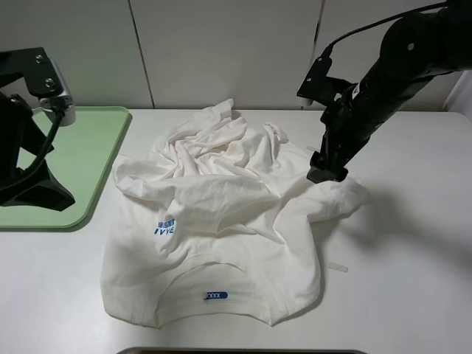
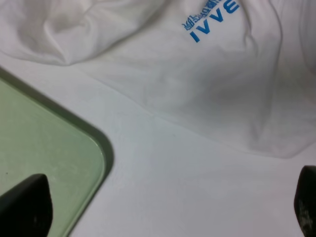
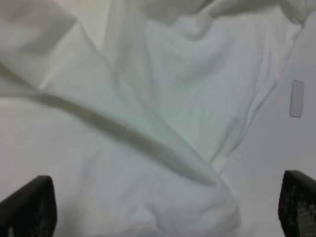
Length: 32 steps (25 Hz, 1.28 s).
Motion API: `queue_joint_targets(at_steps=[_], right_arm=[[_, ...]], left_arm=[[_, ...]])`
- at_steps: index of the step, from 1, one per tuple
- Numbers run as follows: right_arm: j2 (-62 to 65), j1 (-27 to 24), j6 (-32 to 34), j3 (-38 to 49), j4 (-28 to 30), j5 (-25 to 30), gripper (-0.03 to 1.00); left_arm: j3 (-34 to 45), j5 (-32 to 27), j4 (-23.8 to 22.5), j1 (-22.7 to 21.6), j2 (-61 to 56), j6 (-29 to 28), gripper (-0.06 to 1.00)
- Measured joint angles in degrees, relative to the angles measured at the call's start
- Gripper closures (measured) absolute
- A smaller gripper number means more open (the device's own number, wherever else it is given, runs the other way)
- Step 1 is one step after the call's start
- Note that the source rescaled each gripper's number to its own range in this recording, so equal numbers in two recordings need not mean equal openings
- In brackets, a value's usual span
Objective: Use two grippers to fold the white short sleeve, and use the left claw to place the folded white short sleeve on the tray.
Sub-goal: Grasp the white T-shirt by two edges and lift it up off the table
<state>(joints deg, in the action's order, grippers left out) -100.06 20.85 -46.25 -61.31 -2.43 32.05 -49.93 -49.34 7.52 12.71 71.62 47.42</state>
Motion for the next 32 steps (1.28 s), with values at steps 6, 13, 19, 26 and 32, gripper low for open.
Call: queue_joint_targets(at_steps=[6,13,19,26,32], right_arm=[[-5.4,0.0,-0.2,-3.3,3.0,1.5,0.03],[-11.9,0.0,-1.5,-3.4,4.5,2.5,0.04],[-13.1,0.0,-1.4,-3.4,3.9,0.3,0.06],[-13.1,0.0,-1.2,-3.4,3.9,-3.3,0.06],[-13.1,0.0,-1.2,-3.4,5.2,-5.7,0.06]], left_arm=[[0.0,0.2,0.0,0.0,0.5,0.2,-0.04],[0.0,0.3,-0.1,0.0,0.5,0.2,-0.04],[0.0,0.2,-0.1,0.0,0.5,0.3,-0.04],[0.0,0.2,-0.1,0.0,0.5,0.3,-0.04],[0.0,0.2,0.0,0.0,0.5,0.3,-0.04]])
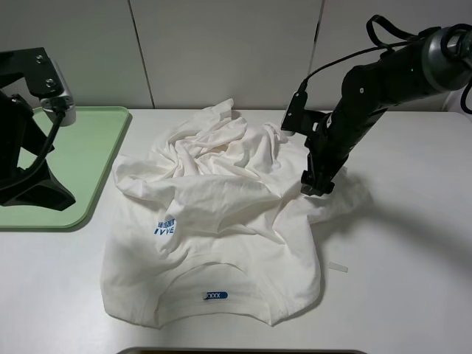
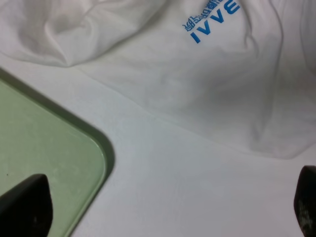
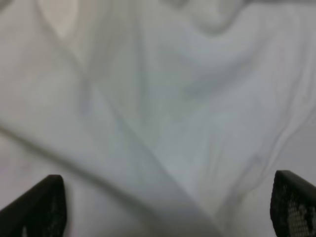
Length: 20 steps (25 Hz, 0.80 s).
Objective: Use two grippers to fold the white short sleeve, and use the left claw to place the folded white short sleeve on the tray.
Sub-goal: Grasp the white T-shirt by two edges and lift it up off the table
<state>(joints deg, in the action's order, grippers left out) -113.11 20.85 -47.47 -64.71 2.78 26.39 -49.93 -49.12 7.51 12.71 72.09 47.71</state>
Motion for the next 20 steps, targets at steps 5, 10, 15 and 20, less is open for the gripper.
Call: queue_joint_targets(at_steps=[5,10,15,20], right_arm=[[-0.4,0.0,0.0,0.0,0.6,-3.3,0.06],[-2.6,-1.2,0.0,0.0,0.6,-1.9,0.07],[-2.9,-1.7,0.0,0.0,0.6,-0.6,0.23],[-2.9,-1.8,0.0,0.0,0.6,1.4,0.75]], left_arm=[[0.0,0.0,0.0,0.0,0.0,0.0,-0.04],[0.0,0.0,0.0,0.0,0.0,0.0,-0.04],[0.0,0.0,0.0,0.0,0.0,0.0,-0.04],[0.0,0.0,0.0,0.0,0.0,0.0,-0.04]])
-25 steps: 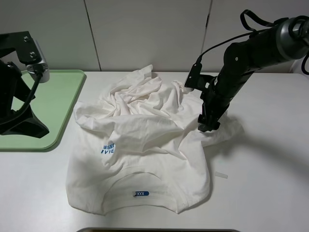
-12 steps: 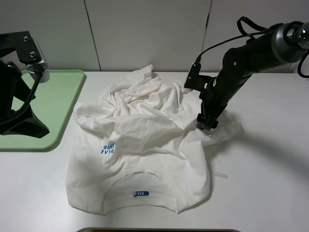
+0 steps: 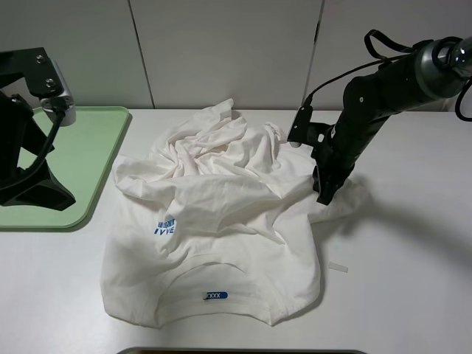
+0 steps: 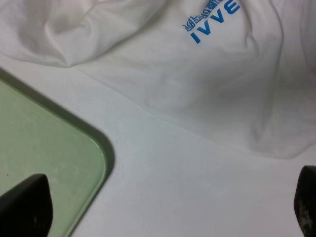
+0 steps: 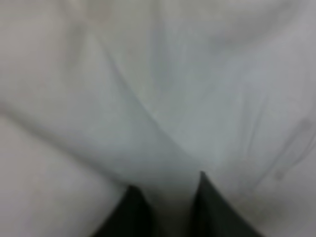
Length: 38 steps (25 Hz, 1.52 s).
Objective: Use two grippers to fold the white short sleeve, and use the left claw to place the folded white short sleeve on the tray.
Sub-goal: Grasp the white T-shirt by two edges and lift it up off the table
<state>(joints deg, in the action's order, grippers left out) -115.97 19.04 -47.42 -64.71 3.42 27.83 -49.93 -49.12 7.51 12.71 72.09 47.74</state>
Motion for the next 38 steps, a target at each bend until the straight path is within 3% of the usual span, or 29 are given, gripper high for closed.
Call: queue_joint_targets(at_steps=[3,15,20,24,28,31,35,38], right_arm=[[0.0,0.0,0.3,0.0,0.0,0.1,0.97],[0.0,0.0,1.3,0.0,0.0,0.2,0.97],[0.0,0.0,1.3,0.0,0.0,-0.1,0.97],[0.0,0.0,1.3,0.0,0.0,-0.2,0.97],[0.0,0.0,1.3,0.0,0.0,-0.4,0.97],[0.0,0.0,1.8,0.0,0.0,-0.4,0.97],[0.0,0.0,1.9,0.0,0.0,-0.3,0.97],[0.0,0.0,2.0,0.0,0.0,-0.2,0.97]], left_arm=[[0.0,0.0,0.0,0.0,0.0,0.0,-0.04],[0.0,3.4,3.2,0.0,0.0,-0.6,-0.02],[-0.2,4.6,-1.0,0.0,3.3,-2.7,-0.01],[-0.2,4.6,-9.7,0.0,10.0,-2.7,0.0],[-0.2,5.5,-14.7,0.0,15.4,6.8,0.0],[-0.2,10.5,-15.2,0.0,18.8,14.4,0.01],[-0.2,21.6,-15.4,0.0,21.2,17.6,0.02],[-0.2,25.5,-15.5,0.5,22.7,20.1,0.02]])
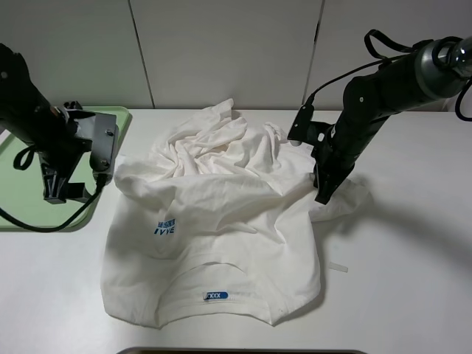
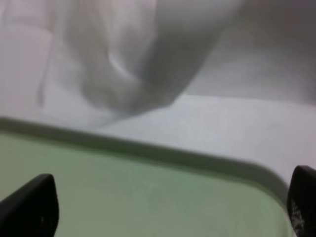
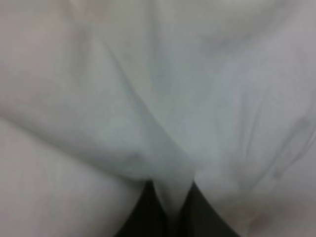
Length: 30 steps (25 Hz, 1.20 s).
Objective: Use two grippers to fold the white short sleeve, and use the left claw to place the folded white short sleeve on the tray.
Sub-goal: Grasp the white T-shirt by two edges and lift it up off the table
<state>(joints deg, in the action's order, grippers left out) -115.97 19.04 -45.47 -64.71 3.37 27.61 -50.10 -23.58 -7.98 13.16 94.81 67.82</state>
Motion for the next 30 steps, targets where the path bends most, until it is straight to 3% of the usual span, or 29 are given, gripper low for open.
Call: queue_joint_targets(at_steps=[10,22,25,28,30], right_arm=[[0.0,0.0,0.2,0.0,0.0,0.0,0.97],[0.0,0.0,0.2,0.0,0.0,-0.1,0.97],[0.0,0.0,0.2,0.0,0.0,-0.2,0.97],[0.0,0.0,0.2,0.0,0.0,-0.2,0.97],[0.0,0.0,0.2,0.0,0.0,-0.2,0.97]], left_arm=[[0.0,9.6,0.0,6.8,9.8,2.9,0.07],[-0.1,17.2,0.0,6.9,14.0,0.8,0.18],[-0.1,17.5,0.0,6.9,14.0,0.8,0.43],[-0.1,16.1,0.0,6.9,14.0,0.8,0.84],[-0.1,15.5,0.0,6.9,14.0,0.2,0.89]])
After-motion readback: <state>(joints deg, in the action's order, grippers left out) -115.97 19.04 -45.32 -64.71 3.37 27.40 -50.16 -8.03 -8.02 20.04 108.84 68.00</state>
